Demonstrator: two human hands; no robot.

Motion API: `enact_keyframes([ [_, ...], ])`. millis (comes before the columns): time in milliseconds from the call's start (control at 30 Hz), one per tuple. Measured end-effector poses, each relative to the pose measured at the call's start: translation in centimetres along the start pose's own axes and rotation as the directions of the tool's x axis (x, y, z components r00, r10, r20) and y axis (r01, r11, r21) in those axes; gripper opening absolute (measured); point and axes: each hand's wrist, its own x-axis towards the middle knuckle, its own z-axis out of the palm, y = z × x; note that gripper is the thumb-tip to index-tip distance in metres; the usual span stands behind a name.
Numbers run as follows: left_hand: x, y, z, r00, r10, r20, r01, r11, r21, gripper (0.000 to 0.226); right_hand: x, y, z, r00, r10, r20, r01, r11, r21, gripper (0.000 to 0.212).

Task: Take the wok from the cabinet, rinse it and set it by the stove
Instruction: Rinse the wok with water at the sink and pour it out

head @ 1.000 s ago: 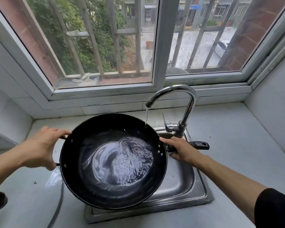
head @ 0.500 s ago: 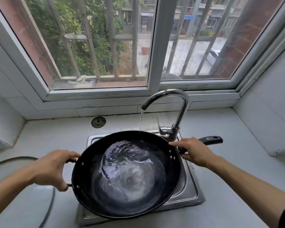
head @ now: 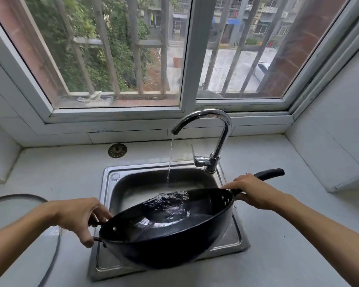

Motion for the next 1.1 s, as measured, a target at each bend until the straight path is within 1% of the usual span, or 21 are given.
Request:
enact_keyframes([
  [67, 0.2, 0.0, -0.2, 0.999, 0.004, 0.048, -0.003, 1.000, -0.018, 0.058, -0.1, 0.3, 0.1, 0.999, 0.001, 0.038, -0.001, 1.000, -0.003, 0.044],
  [133, 0.3, 0.1, -0.3, 0.997, 0.005, 0.071, -0.004, 1.000, -0.011, 0.057, -0.1, 0.4, 0.1, 0.999, -0.004, 0.044, 0.005, 1.000, -0.019, 0.043],
  [233, 0.5, 0.4, -0.1, 1.000, 0.022, 0.017, -0.022, 1.000, 0.012, 0.054, -0.4, 0.3, -0.1, 1.000, -0.012, 0.018, 0.013, 0.998, -0.059, 0.043],
  [333, 0.5, -0.1, -0.2, 0.999, 0.000, -0.052, 0.005, 0.995, 0.095, 0.059, -0.3, -0.3, -0.3, 1.000, -0.018, -0.005, 0.018, 0.995, -0.100, 0.044],
  [400, 0.6, -0.5, -0.3, 0.998, -0.019, -0.065, 0.027, 0.992, 0.123, 0.062, -0.1, -0.7, -0.3, 1.000, -0.014, -0.007, 0.013, 0.994, -0.107, 0.044],
  [467, 0.4, -0.3, -0.6, 0.999, -0.013, -0.032, 0.016, 0.995, 0.096, 0.059, 0.1, -0.6, -0.2, 1.000, -0.012, 0.010, 0.013, 0.995, -0.103, 0.043],
  [633, -0.8, -0.1, -1.4, 0.995, 0.003, 0.099, 0.003, 0.998, -0.058, 0.054, 0.6, -0.5, -0.5, 0.998, -0.057, 0.030, 0.059, 0.996, -0.065, 0.039],
  [867, -1.2, -0.6, -1.6, 0.978, 0.003, 0.209, 0.026, 0.990, -0.136, 0.053, 1.2, -1.1, -1.5, 0.991, -0.093, 0.092, 0.097, 0.995, -0.039, 0.034],
  [967, -1.4, -0.5, -1.7, 0.967, 0.041, 0.252, 0.011, 0.979, -0.203, 0.045, 1.3, -1.2, -1.9, 0.990, -0.087, 0.114, 0.093, 0.994, -0.050, 0.029],
  [1067, -1.2, -0.7, -1.6, 0.954, 0.074, 0.289, -0.002, 0.970, -0.242, 0.037, 1.5, -1.3, -2.4, 0.987, -0.082, 0.141, 0.090, 0.994, -0.053, 0.017],
  [1100, -1.2, -0.9, -1.5, 0.949, 0.083, 0.305, -0.002, 0.967, -0.255, 0.036, 1.5, -1.4, -2.6, 0.985, -0.088, 0.146, 0.096, 0.994, -0.047, 0.020],
])
